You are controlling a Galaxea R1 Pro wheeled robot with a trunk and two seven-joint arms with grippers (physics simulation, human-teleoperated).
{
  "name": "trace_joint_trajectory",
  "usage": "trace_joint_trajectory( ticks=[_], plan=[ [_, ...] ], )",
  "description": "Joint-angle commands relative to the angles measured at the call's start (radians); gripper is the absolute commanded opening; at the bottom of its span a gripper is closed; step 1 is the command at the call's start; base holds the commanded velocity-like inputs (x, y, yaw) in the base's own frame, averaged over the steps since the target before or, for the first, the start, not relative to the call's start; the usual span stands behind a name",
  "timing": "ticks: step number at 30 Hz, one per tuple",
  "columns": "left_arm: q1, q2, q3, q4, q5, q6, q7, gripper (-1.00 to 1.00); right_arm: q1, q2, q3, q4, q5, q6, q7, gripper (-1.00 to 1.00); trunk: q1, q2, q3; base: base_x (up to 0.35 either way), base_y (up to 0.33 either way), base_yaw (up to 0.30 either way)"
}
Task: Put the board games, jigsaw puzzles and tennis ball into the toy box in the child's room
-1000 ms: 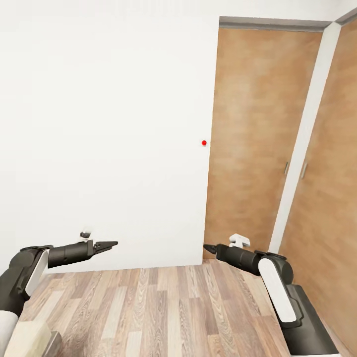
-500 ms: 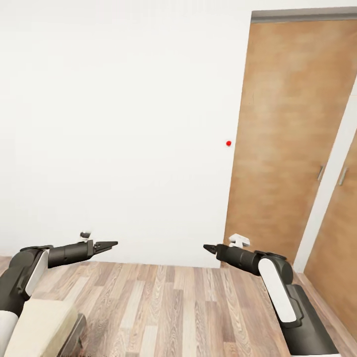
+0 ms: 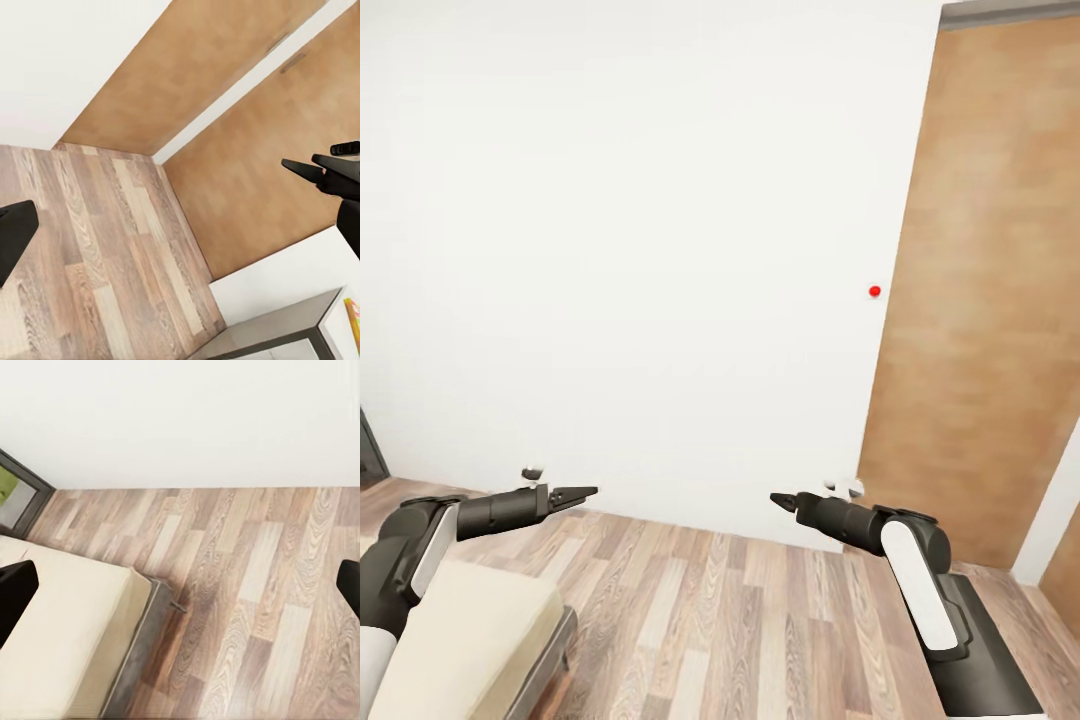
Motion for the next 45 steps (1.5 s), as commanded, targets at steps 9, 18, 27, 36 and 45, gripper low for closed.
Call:
trace_joint_trajectory(
  ticks=[9, 18, 27, 36, 45],
  plan=[
    [0.000, 0.000, 0.000, 0.001, 0.004, 0.007, 0.004, 1.00, 0.000, -0.001, 0.001, -0.001, -0.001, 0.003, -0.002, 1.00, 0.000, -0.001, 0.000, 0.000, 0.000, 0.292],
    [0.000, 0.000, 0.000, 0.001, 0.005, 0.007, 0.005, 1.00, 0.000, -0.001, 0.001, -0.001, -0.002, 0.003, -0.001, 1.00, 0.000, -0.001, 0.000, 0.000, 0.000, 0.292],
    [0.000, 0.000, 0.000, 0.001, 0.005, 0.007, 0.005, 1.00, 0.000, -0.001, 0.001, -0.001, -0.002, 0.003, -0.001, 1.00, 0.000, -0.001, 0.000, 0.000, 0.000, 0.292],
    [0.000, -0.002, -0.004, 0.001, 0.005, 0.007, 0.021, 1.00, 0.000, -0.001, 0.001, -0.001, -0.001, 0.003, -0.002, 1.00, 0.000, -0.001, 0.000, 0.000, 0.000, 0.292],
    [0.000, -0.003, -0.030, 0.000, 0.004, 0.007, 0.027, 1.00, 0.000, -0.001, 0.001, -0.001, -0.001, 0.003, -0.001, 1.00, 0.000, -0.001, 0.000, 0.000, 0.000, 0.292]
  ],
)
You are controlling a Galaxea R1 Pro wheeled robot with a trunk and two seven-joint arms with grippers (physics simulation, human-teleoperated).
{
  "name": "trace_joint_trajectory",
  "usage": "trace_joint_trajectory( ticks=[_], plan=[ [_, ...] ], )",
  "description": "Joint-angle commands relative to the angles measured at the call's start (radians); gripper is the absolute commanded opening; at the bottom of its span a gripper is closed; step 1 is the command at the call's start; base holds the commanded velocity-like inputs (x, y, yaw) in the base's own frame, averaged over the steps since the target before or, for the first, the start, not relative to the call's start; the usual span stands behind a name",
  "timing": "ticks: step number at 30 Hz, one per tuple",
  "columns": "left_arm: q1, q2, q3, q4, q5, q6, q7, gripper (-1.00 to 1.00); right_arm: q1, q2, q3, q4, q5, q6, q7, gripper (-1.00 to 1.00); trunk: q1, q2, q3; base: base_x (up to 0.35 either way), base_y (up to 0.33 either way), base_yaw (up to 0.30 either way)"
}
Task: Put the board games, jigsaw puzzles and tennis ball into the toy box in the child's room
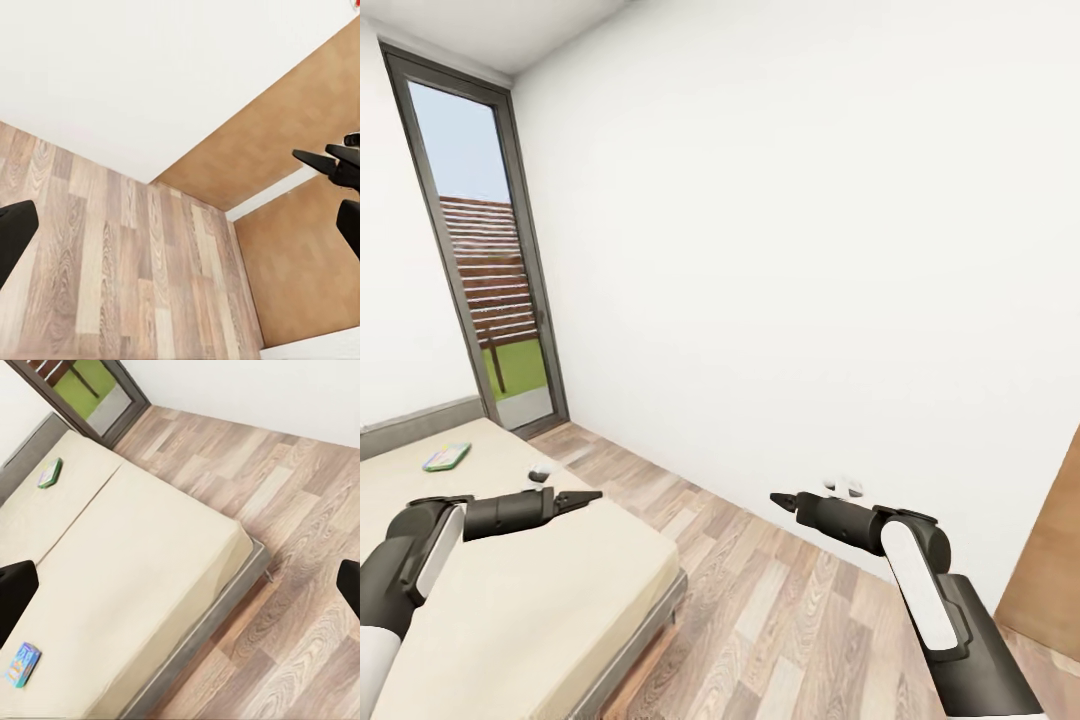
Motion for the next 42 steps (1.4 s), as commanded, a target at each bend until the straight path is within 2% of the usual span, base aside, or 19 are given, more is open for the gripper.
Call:
trace_joint_trajectory(
  ticks=[1, 42],
  plan=[
    [0.000, 0.000, -0.002, 0.000, 0.002, 0.006, -0.001, 1.00, 0.000, -0.001, 0.001, -0.001, -0.001, 0.003, -0.001, 1.00, 0.000, -0.001, 0.000, 0.000, 0.000, 0.292],
    [0.000, 0.000, -0.009, 0.001, 0.002, 0.007, 0.000, 1.00, 0.000, -0.001, 0.001, -0.001, -0.002, 0.002, -0.002, 1.00, 0.000, -0.001, 0.000, 0.000, 0.000, 0.292]
  ],
)
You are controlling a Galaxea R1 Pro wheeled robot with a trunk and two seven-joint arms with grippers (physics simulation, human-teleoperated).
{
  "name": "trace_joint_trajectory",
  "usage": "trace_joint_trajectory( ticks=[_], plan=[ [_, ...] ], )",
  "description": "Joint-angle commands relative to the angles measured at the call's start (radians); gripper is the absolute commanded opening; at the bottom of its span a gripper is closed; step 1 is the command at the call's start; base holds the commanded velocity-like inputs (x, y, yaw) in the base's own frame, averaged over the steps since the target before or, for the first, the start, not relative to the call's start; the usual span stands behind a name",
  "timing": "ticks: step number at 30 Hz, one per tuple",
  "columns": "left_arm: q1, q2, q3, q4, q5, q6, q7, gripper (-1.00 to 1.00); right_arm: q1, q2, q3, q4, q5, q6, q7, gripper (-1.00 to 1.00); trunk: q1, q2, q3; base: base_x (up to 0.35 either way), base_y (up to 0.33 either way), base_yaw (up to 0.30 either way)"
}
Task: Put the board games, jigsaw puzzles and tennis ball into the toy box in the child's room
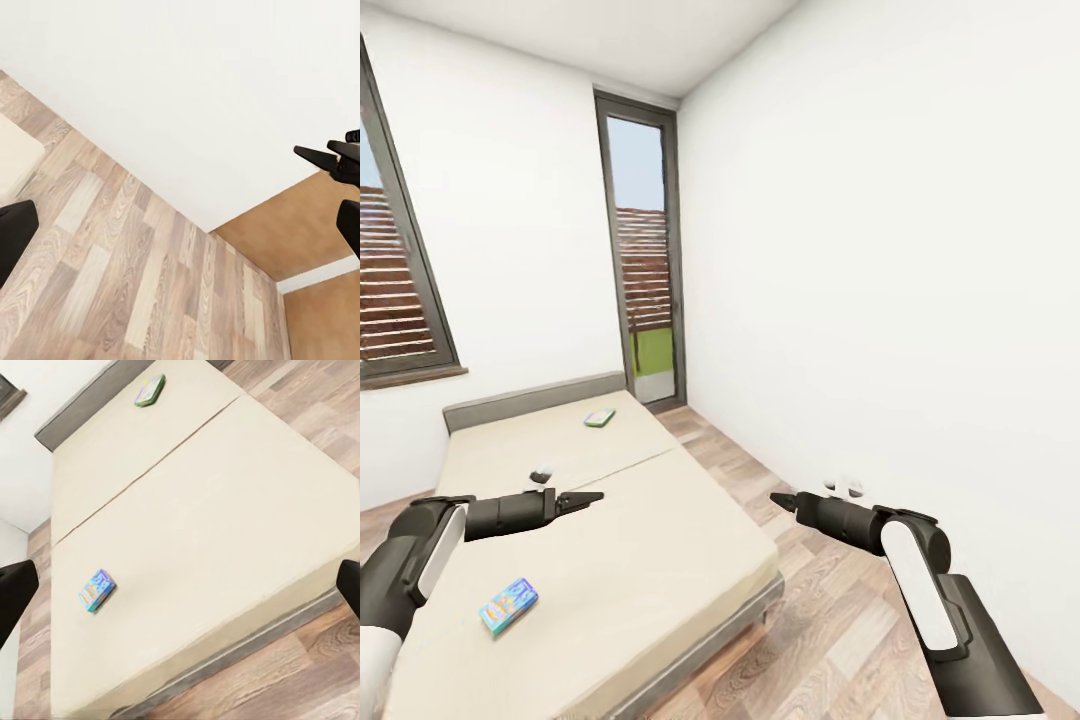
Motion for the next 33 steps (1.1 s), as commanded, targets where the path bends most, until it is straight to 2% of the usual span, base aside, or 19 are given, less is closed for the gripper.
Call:
trace_joint_trajectory(
  ticks=[1, 33],
  plan=[
    [-0.001, 0.000, 0.000, 0.001, 0.003, 0.006, -0.001, 1.00, 0.000, -0.001, 0.001, -0.001, -0.002, 0.003, -0.002, 1.00, 0.000, -0.001, 0.000, 0.000, 0.000, 0.292],
    [-0.001, 0.000, -0.001, 0.001, 0.003, 0.006, -0.001, 1.00, 0.000, -0.001, 0.001, -0.001, -0.002, 0.003, -0.002, 1.00, 0.000, -0.001, 0.000, 0.000, 0.000, 0.292]
  ],
)
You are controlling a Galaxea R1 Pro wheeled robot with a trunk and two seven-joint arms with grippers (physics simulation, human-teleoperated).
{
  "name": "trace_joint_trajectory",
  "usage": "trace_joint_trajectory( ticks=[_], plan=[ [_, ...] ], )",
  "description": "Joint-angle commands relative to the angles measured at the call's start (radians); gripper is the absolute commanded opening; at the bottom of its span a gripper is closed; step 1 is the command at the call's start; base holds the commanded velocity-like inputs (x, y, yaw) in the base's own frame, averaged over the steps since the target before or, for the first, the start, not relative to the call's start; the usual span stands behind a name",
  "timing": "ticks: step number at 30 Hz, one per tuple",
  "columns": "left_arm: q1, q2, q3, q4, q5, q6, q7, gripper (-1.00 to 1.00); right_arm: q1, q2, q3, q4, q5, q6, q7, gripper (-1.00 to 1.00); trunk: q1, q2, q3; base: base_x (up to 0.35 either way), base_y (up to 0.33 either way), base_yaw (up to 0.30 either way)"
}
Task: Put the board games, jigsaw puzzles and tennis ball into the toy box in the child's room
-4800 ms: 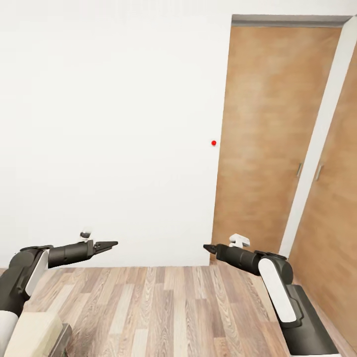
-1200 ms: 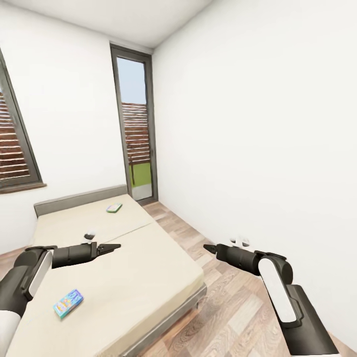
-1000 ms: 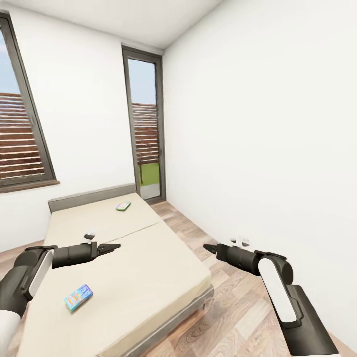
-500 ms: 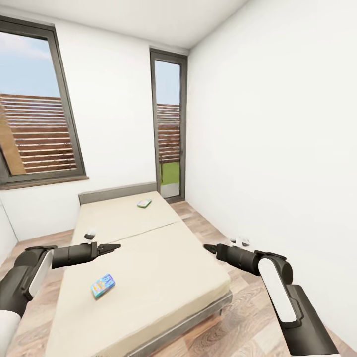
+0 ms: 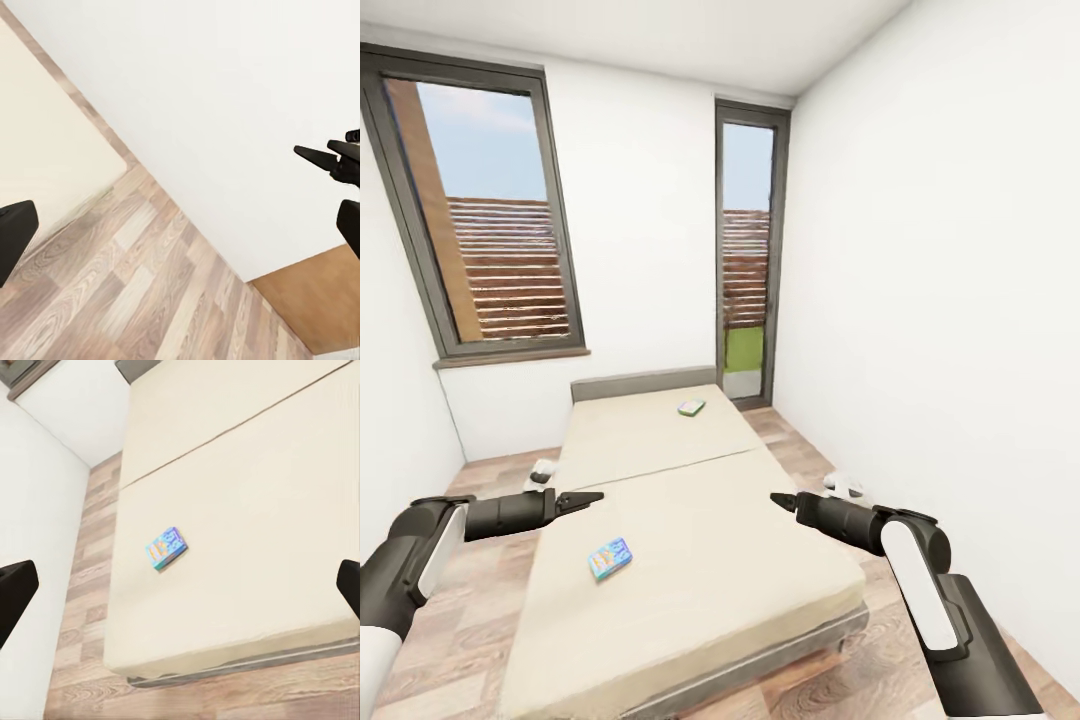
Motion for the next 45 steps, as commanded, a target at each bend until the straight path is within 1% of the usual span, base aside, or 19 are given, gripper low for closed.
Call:
trace_joint_trajectory(
  ticks=[1, 14, 17, 24, 30, 45],
  plan=[
    [-0.001, 0.000, 0.000, 0.001, 0.003, 0.006, -0.001, 1.00, 0.000, -0.001, 0.001, -0.001, -0.001, 0.003, -0.002, 1.00, 0.000, -0.001, 0.000, 0.000, 0.000, 0.292],
    [-0.001, 0.000, 0.000, 0.001, 0.003, 0.007, -0.001, 1.00, 0.000, -0.001, 0.001, -0.001, -0.002, -0.005, 0.000, 1.00, 0.000, -0.001, 0.000, 0.000, 0.000, 0.290],
    [-0.001, 0.000, 0.000, 0.001, 0.003, 0.006, -0.001, 1.00, 0.000, -0.001, 0.001, -0.001, -0.002, -0.009, 0.000, 1.00, 0.000, -0.001, 0.000, 0.000, 0.000, 0.149],
    [-0.001, 0.000, 0.000, 0.001, 0.003, 0.006, 0.000, 1.00, 0.000, -0.001, 0.002, -0.001, -0.002, -0.010, 0.000, 1.00, 0.000, -0.001, 0.000, 0.023, -0.003, 0.053],
    [-0.001, 0.000, 0.001, 0.002, 0.003, 0.007, 0.000, 1.00, 0.000, -0.001, 0.002, -0.002, -0.002, -0.011, 0.000, 1.00, 0.000, -0.001, 0.000, 0.191, -0.059, 0.012],
    [-0.001, 0.000, 0.001, 0.003, 0.003, 0.007, 0.001, 1.00, 0.000, -0.001, 0.002, -0.002, -0.002, -0.011, 0.000, 1.00, 0.000, -0.001, 0.000, 0.256, -0.202, 0.002]
  ],
)
